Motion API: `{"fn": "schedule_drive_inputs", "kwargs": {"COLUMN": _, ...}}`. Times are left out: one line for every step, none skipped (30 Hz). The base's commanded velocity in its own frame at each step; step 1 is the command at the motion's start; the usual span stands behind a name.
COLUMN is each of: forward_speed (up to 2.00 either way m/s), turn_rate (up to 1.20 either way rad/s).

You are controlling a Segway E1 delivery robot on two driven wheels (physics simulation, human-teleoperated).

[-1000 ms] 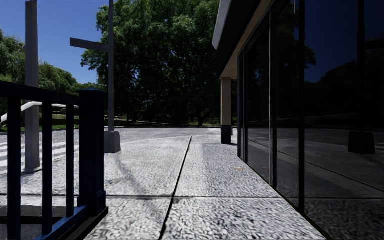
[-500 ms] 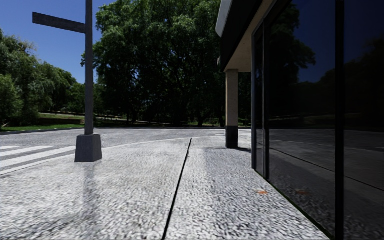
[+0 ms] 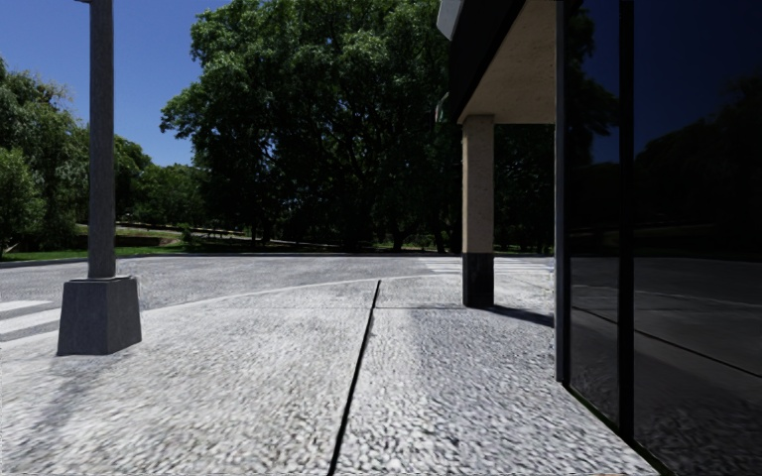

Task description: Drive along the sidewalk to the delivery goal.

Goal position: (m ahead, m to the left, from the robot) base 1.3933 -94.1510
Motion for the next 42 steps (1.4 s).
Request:
{"fn": "schedule_drive_inputs", "kwargs": {"forward_speed": 2.00, "turn_rate": 0.00}}
{"fn": "schedule_drive_inputs", "kwargs": {"forward_speed": 2.00, "turn_rate": 0.00}}
{"fn": "schedule_drive_inputs", "kwargs": {"forward_speed": 2.00, "turn_rate": 0.00}}
{"fn": "schedule_drive_inputs", "kwargs": {"forward_speed": 2.00, "turn_rate": 0.00}}
{"fn": "schedule_drive_inputs", "kwargs": {"forward_speed": 2.00, "turn_rate": 0.00}}
{"fn": "schedule_drive_inputs", "kwargs": {"forward_speed": 2.00, "turn_rate": 0.00}}
{"fn": "schedule_drive_inputs", "kwargs": {"forward_speed": 2.00, "turn_rate": 0.00}}
{"fn": "schedule_drive_inputs", "kwargs": {"forward_speed": 2.00, "turn_rate": 0.00}}
{"fn": "schedule_drive_inputs", "kwargs": {"forward_speed": 2.00, "turn_rate": 0.00}}
{"fn": "schedule_drive_inputs", "kwargs": {"forward_speed": 2.00, "turn_rate": 0.00}}
{"fn": "schedule_drive_inputs", "kwargs": {"forward_speed": 2.00, "turn_rate": 0.00}}
{"fn": "schedule_drive_inputs", "kwargs": {"forward_speed": 2.00, "turn_rate": 0.00}}
{"fn": "schedule_drive_inputs", "kwargs": {"forward_speed": 2.00, "turn_rate": 0.00}}
{"fn": "schedule_drive_inputs", "kwargs": {"forward_speed": 2.00, "turn_rate": 0.00}}
{"fn": "schedule_drive_inputs", "kwargs": {"forward_speed": 2.00, "turn_rate": 0.00}}
{"fn": "schedule_drive_inputs", "kwargs": {"forward_speed": 2.00, "turn_rate": 0.00}}
{"fn": "schedule_drive_inputs", "kwargs": {"forward_speed": 2.00, "turn_rate": 0.00}}
{"fn": "schedule_drive_inputs", "kwargs": {"forward_speed": 2.00, "turn_rate": 0.00}}
{"fn": "schedule_drive_inputs", "kwargs": {"forward_speed": 2.00, "turn_rate": 0.00}}
{"fn": "schedule_drive_inputs", "kwargs": {"forward_speed": 2.00, "turn_rate": 0.00}}
{"fn": "schedule_drive_inputs", "kwargs": {"forward_speed": 2.00, "turn_rate": 0.00}}
{"fn": "schedule_drive_inputs", "kwargs": {"forward_speed": 2.00, "turn_rate": 0.00}}
{"fn": "schedule_drive_inputs", "kwargs": {"forward_speed": 2.00, "turn_rate": 0.00}}
{"fn": "schedule_drive_inputs", "kwargs": {"forward_speed": 2.00, "turn_rate": 0.00}}
{"fn": "schedule_drive_inputs", "kwargs": {"forward_speed": 2.00, "turn_rate": 0.00}}
{"fn": "schedule_drive_inputs", "kwargs": {"forward_speed": 2.00, "turn_rate": 0.00}}
{"fn": "schedule_drive_inputs", "kwargs": {"forward_speed": 2.00, "turn_rate": 0.00}}
{"fn": "schedule_drive_inputs", "kwargs": {"forward_speed": 2.00, "turn_rate": 0.00}}
{"fn": "schedule_drive_inputs", "kwargs": {"forward_speed": 2.00, "turn_rate": 0.00}}
{"fn": "schedule_drive_inputs", "kwargs": {"forward_speed": 2.00, "turn_rate": 0.00}}
{"fn": "schedule_drive_inputs", "kwargs": {"forward_speed": 2.00, "turn_rate": 0.00}}
{"fn": "schedule_drive_inputs", "kwargs": {"forward_speed": 2.00, "turn_rate": 0.00}}
{"fn": "schedule_drive_inputs", "kwargs": {"forward_speed": 2.00, "turn_rate": 0.00}}
{"fn": "schedule_drive_inputs", "kwargs": {"forward_speed": 2.00, "turn_rate": 0.00}}
{"fn": "schedule_drive_inputs", "kwargs": {"forward_speed": 2.00, "turn_rate": 0.00}}
{"fn": "schedule_drive_inputs", "kwargs": {"forward_speed": 2.00, "turn_rate": 0.00}}
{"fn": "schedule_drive_inputs", "kwargs": {"forward_speed": 2.00, "turn_rate": 0.00}}
{"fn": "schedule_drive_inputs", "kwargs": {"forward_speed": 2.00, "turn_rate": 0.00}}
{"fn": "schedule_drive_inputs", "kwargs": {"forward_speed": 2.00, "turn_rate": 0.00}}
{"fn": "schedule_drive_inputs", "kwargs": {"forward_speed": 2.00, "turn_rate": 0.00}}
{"fn": "schedule_drive_inputs", "kwargs": {"forward_speed": 2.00, "turn_rate": 0.00}}
{"fn": "schedule_drive_inputs", "kwargs": {"forward_speed": 2.00, "turn_rate": 0.00}}
